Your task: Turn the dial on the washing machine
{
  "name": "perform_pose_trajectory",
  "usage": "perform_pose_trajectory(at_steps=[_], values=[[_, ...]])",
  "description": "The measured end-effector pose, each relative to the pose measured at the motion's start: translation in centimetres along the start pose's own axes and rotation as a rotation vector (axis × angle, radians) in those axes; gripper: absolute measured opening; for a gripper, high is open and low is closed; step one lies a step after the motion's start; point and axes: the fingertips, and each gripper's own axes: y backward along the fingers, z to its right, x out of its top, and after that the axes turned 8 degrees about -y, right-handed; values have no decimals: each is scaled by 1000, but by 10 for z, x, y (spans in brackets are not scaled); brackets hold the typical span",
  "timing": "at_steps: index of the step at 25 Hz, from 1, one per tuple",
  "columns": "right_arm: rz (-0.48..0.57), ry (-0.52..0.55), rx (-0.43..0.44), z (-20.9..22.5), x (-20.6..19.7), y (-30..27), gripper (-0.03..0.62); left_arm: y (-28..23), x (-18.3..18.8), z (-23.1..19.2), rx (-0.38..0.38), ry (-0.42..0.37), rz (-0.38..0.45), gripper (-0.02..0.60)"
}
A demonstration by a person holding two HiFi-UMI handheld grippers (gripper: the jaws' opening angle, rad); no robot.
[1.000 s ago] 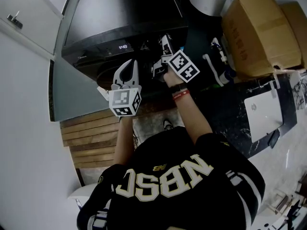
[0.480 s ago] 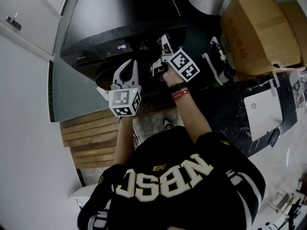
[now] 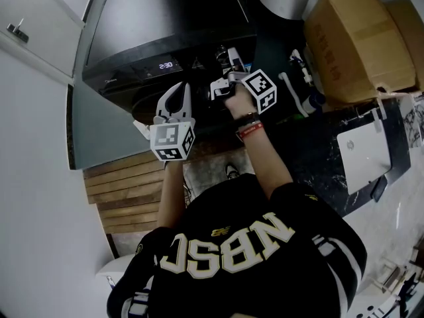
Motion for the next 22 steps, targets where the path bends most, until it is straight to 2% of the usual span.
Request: perform_pose_trajectory(at_steps=[10, 12, 17, 22], values=[[-1, -25, -3, 1, -1, 0, 262, 0, 1, 0, 3, -3, -1, 15], [10, -98, -7, 4, 0, 0, 262, 1, 3, 1, 5, -6, 1, 15], [50, -402, -11, 18, -1, 0, 264, 4, 3, 2, 5, -8, -3, 15], [9, -427, 10, 19, -2, 1, 255, 11, 6, 4, 7, -9, 4, 15]])
